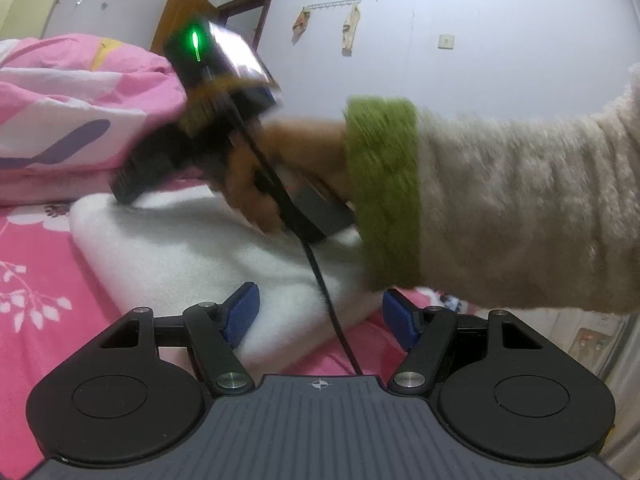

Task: Fold clothes

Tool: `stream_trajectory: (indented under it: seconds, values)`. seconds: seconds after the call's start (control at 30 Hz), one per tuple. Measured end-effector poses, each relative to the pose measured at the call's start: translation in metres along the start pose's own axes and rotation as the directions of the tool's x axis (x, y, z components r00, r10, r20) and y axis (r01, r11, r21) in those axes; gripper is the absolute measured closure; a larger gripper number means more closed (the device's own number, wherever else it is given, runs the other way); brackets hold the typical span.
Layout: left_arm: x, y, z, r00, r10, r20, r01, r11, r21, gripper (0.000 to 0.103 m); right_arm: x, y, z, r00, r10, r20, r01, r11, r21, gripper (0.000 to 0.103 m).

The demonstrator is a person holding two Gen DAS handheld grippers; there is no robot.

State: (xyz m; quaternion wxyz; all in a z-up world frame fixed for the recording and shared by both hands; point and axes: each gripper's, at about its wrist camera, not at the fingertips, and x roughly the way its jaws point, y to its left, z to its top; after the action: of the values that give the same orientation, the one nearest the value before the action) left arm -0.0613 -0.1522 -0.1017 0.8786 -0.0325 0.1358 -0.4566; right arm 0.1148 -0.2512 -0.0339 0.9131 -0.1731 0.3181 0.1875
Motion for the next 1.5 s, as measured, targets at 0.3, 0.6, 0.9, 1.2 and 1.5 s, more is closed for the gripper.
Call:
stream_trajectory:
  seconds: [0.3,0.6,0.9,1.2,1.5]
  values:
    - [0.002,-0.004,0.001,1.0,0.003,-0.017,-0.003,1.0,0.0,0.035,0.059,-0.003,0.011,0.997,0.012,-0.073,-0.012,1.0,-0.005,0.099]
    - [-0.025,-0.003,0.016,0.998,0.02,-0.052,-0.021,0.999,-0.03,0.026,0.034,-0.007,0.014,0.999,0.034,-0.022,-0.033,0.999,0.044,0.093]
    - [-0.062,0.011,0.046,0.996,0.045,-0.071,-0.051,0.996,-0.08,0.027,-0.048,0.0,-0.035,0.994,0.096,0.051,-0.102,0.987,0.125,0.09]
    - [-0.111,0.055,0.156,0.838,0.53,-0.132,-0.468,0.821,0.328,0.029,-0.06,0.0,-0.051,0.987,0.044,0.153,-0.076,0.975,0.207,0.09]
    - [-0.065,0.107,0.117,0.829,0.502,-0.245,-0.516,0.857,0.011,0.029,-0.074,0.02,-0.074,0.981,0.053,0.187,-0.091,0.976,0.198,0.09]
